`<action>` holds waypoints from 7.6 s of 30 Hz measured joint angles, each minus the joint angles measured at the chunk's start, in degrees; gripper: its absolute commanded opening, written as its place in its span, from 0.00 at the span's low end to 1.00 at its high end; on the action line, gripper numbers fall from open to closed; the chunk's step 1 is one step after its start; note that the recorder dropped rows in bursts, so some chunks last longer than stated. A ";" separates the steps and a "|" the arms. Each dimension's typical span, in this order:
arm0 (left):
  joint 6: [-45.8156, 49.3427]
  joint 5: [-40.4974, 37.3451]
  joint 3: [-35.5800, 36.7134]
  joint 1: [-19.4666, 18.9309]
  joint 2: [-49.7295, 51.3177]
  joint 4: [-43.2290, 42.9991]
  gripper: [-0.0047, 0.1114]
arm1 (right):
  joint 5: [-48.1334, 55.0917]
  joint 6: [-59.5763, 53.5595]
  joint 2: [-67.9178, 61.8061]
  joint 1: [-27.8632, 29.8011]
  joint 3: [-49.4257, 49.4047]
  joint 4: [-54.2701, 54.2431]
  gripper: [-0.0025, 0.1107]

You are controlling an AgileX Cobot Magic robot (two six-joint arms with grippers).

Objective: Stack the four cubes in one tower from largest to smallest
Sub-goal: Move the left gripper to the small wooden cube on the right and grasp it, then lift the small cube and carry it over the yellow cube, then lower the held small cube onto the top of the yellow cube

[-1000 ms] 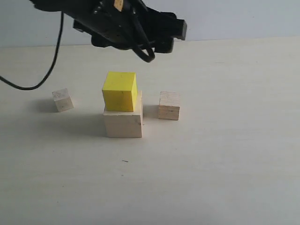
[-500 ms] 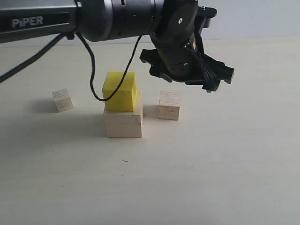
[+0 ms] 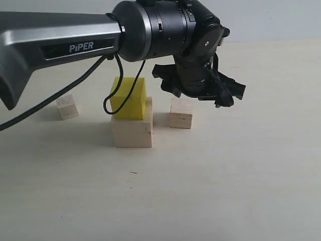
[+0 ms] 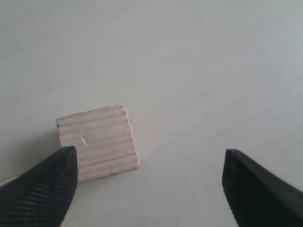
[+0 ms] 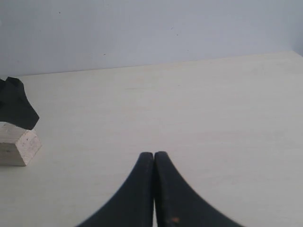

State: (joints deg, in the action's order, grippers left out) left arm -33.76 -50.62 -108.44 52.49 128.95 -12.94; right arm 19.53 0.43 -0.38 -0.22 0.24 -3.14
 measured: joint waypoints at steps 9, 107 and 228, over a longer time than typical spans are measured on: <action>-5.98 -0.10 -0.10 0.00 1.03 -2.93 0.72 | 0.00 0.00 0.00 0.00 0.00 0.00 0.02; -0.65 -19.35 -7.67 -2.59 -18.38 -6.51 0.05 | 0.00 0.00 0.00 0.00 0.00 0.00 0.02; 0.80 -5.69 20.32 -12.94 -25.29 4.74 0.05 | 0.00 0.00 0.00 0.00 0.00 0.00 0.02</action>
State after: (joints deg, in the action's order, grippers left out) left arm -32.95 -56.32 -88.12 39.54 103.66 -8.20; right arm 19.53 0.43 -0.38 -0.22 0.24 -3.14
